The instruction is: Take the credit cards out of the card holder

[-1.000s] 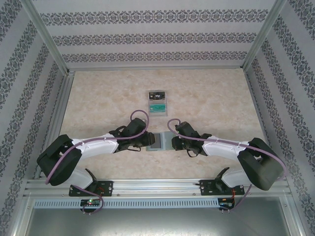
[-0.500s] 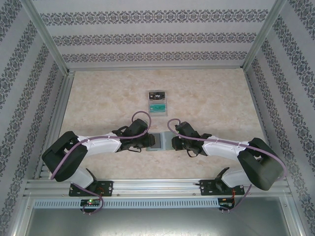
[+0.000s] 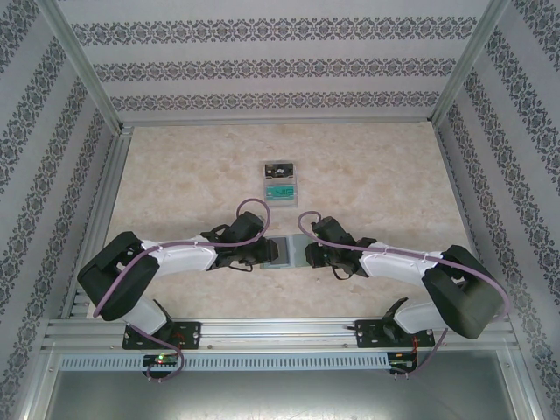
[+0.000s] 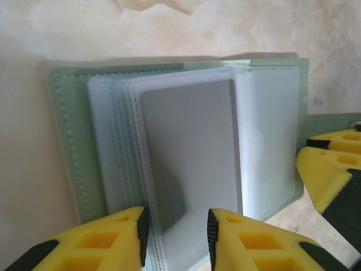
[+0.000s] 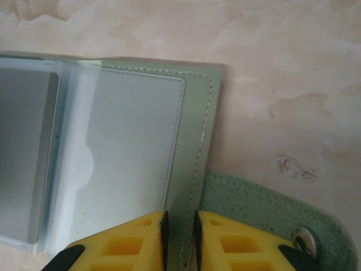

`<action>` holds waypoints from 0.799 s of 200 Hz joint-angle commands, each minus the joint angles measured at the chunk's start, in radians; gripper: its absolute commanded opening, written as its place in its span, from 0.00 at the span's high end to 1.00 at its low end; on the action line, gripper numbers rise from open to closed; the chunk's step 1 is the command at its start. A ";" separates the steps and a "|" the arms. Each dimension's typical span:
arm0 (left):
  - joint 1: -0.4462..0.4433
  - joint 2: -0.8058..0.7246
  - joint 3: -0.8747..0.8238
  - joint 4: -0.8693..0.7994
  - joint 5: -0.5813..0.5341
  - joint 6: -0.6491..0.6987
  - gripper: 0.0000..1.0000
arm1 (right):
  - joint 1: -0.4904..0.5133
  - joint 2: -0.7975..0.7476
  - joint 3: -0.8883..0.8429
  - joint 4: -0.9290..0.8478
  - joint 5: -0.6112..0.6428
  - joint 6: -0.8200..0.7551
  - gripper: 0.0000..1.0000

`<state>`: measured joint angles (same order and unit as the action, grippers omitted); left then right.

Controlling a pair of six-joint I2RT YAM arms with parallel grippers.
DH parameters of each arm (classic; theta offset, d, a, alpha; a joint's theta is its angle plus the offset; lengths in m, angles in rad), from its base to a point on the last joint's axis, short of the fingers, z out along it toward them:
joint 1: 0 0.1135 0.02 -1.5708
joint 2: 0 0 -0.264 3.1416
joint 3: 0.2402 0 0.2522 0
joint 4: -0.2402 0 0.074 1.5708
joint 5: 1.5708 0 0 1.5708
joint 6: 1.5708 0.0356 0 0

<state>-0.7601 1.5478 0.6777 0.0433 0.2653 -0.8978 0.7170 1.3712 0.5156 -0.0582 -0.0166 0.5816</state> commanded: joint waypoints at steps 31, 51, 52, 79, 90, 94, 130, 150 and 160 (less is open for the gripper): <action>-0.027 0.023 0.015 0.073 0.054 -0.004 0.58 | 0.004 0.015 0.025 0.009 -0.002 0.017 0.77; -0.033 0.019 0.025 0.069 0.056 -0.004 0.57 | 0.003 0.017 0.026 0.009 -0.002 0.018 0.77; -0.033 0.019 0.026 0.069 0.056 -0.003 0.57 | 0.003 0.016 0.026 0.009 -0.002 0.018 0.77; -0.041 0.006 0.043 0.051 0.055 0.006 0.55 | 0.004 0.019 0.027 0.009 -0.002 0.018 0.77; -0.044 0.002 0.051 0.043 0.054 0.010 0.54 | 0.003 0.020 0.029 0.008 -0.002 0.018 0.77; -0.044 0.000 0.052 0.041 0.055 0.011 0.54 | 0.003 0.021 0.030 0.009 -0.003 0.017 0.77; -0.054 -0.001 0.070 0.036 0.057 0.015 0.51 | 0.003 0.022 0.029 0.008 -0.002 0.018 0.77; -0.057 -0.005 0.079 0.023 0.050 0.020 0.51 | 0.003 0.022 0.031 0.006 -0.001 0.018 0.77; -0.059 -0.010 0.083 0.005 0.036 0.027 0.51 | 0.002 0.023 0.031 0.006 0.000 0.018 0.77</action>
<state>-0.8036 1.5562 0.7292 0.0738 0.3134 -0.8970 0.7174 1.3838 0.5240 -0.0578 -0.0166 0.5816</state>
